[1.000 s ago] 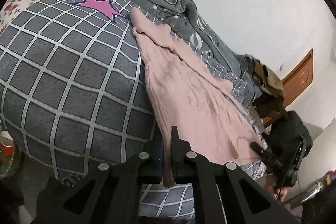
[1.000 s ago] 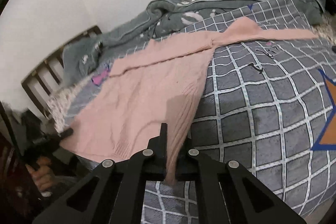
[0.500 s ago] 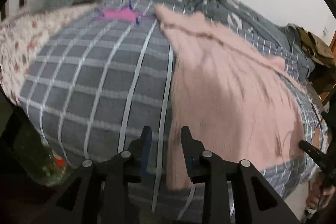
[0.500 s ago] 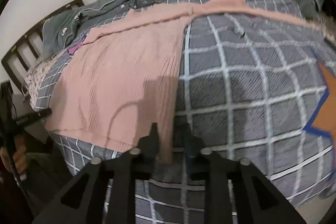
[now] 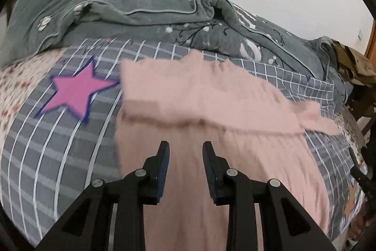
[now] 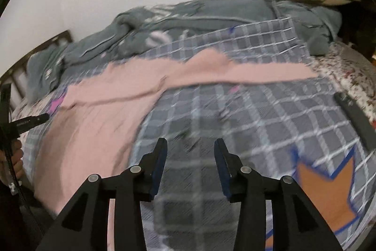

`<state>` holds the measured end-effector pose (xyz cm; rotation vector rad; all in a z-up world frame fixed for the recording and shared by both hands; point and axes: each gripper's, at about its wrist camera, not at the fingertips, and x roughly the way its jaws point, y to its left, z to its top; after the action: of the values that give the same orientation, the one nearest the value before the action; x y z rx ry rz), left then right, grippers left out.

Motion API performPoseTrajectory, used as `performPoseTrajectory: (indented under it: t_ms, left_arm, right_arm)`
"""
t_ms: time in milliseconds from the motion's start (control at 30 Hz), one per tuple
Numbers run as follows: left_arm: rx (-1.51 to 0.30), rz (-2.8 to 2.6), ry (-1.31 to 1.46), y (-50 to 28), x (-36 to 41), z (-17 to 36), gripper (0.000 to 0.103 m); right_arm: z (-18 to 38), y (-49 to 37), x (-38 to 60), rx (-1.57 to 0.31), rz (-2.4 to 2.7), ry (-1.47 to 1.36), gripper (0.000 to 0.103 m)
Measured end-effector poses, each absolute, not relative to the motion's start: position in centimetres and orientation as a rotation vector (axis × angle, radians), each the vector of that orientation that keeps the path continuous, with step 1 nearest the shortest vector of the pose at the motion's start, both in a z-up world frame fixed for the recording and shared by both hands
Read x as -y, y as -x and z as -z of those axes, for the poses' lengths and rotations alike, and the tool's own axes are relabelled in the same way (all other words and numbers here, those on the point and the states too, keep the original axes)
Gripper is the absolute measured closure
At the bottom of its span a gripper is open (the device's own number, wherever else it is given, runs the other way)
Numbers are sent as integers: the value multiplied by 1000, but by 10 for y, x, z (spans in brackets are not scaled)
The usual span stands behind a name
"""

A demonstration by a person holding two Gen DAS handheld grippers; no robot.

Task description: Fold small clothes

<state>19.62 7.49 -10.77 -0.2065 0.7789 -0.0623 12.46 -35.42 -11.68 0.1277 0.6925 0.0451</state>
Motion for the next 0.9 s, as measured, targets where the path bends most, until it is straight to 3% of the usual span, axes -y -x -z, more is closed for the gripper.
performPoseTrajectory:
  t_ms: [33, 100, 133, 167, 467, 567, 900]
  left_arm:
    - [-775, 59, 206, -207, -73, 107, 75]
    - [-772, 57, 218, -223, -71, 107, 55]
    - [-765, 58, 230, -231, -71, 108, 34]
    - [-750, 61, 234, -235, -69, 109, 31]
    - [-755, 32, 223, -265, -71, 125, 31]
    - [-739, 23, 263, -270, -78, 122, 31]
    - [-668, -21, 334, -291, -93, 122, 31]
  right_arm:
    - [115, -131, 360, -689, -30, -127, 62]
    - [111, -147, 379, -681, 9, -132, 59]
    - [111, -152, 386, -679, 18, -137, 58]
    - [111, -160, 395, -677, 34, -146, 56]
    - [125, -219, 453, -687, 127, -222, 57]
    - [134, -237, 462, -715, 125, -259, 78]
    - [165, -287, 490, -849, 148, -395, 74]
